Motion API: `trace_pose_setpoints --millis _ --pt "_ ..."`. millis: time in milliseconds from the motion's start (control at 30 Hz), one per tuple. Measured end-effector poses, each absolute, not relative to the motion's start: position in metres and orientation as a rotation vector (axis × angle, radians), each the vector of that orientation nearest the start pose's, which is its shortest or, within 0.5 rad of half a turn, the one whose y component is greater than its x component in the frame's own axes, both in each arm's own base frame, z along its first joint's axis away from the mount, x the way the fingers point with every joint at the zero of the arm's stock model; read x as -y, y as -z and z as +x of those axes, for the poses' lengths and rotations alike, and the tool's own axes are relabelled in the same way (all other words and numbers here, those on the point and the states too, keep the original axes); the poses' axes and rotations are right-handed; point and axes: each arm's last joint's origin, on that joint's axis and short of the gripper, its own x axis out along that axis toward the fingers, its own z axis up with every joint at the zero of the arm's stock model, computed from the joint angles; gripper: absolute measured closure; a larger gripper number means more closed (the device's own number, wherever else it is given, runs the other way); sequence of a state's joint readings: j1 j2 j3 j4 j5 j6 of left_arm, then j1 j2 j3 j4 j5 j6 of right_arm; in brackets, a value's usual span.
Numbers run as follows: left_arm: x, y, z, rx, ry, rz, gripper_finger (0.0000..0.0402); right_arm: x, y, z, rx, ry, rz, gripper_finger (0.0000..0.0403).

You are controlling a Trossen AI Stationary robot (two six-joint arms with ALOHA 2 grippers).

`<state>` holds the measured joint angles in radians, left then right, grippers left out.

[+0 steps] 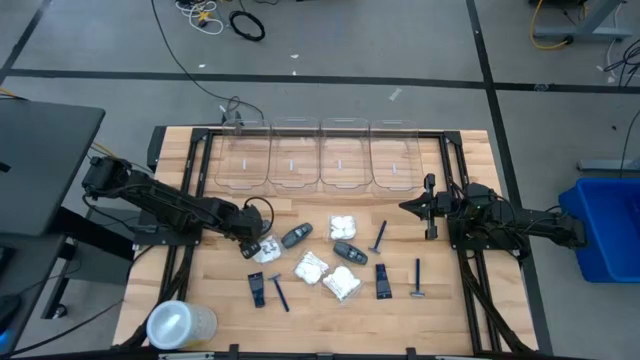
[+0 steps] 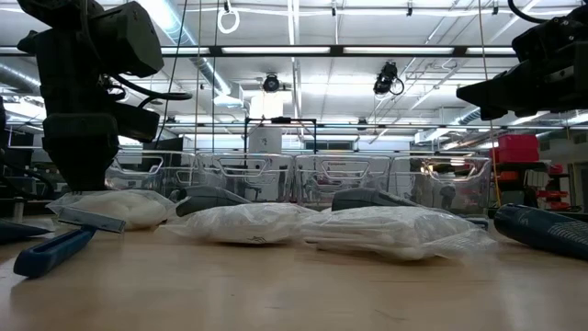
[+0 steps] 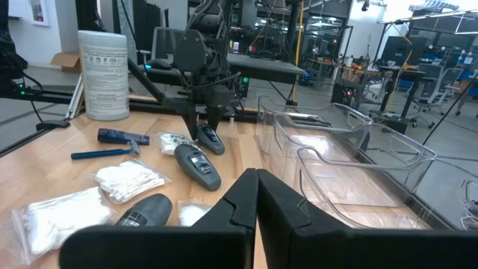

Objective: Pick & Place Travel size toiletries
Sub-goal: Put the left gray deodorant into the left transparent bin

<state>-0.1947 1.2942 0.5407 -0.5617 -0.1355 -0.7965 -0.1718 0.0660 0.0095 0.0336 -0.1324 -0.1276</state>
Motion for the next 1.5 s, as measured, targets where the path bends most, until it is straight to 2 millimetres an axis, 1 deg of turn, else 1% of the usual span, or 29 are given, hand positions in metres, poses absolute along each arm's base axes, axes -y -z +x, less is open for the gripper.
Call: trace_pose_setpoints --millis 267,433,600,767,933,1200,1500 --pt "0.034 -0.143 0.188 -1.238 -0.433 -0.491 0.0178 0.013 -0.165 0.100 -0.025 0.038 -0.124 0.0389" --pt "0.035 -0.154 0.192 -1.216 -0.399 -0.465 0.0183 0.013 -0.165 0.100 -0.026 0.038 -0.124 0.0389" --pt "0.036 -0.161 0.197 -1.191 -0.389 -0.461 0.0178 0.013 -0.165 0.100 -0.025 0.037 -0.124 0.0389" --pt "0.037 -0.168 0.202 -1.171 -0.362 -0.441 0.0183 0.013 -0.165 0.100 -0.025 0.038 -0.124 0.0389" --pt "0.038 -0.181 0.209 -1.154 -0.338 -0.425 0.0178 0.013 -0.165 0.100 -0.025 0.038 -0.124 0.0389" --pt "0.040 -0.210 0.221 -1.115 -0.278 -0.369 0.0182 0.013 -0.165 0.100 -0.025 0.038 -0.124 0.0389" --pt "0.041 -0.225 0.227 -1.071 -0.244 -0.340 0.0184 0.013 -0.165 0.100 -0.025 0.038 -0.124 0.0389"
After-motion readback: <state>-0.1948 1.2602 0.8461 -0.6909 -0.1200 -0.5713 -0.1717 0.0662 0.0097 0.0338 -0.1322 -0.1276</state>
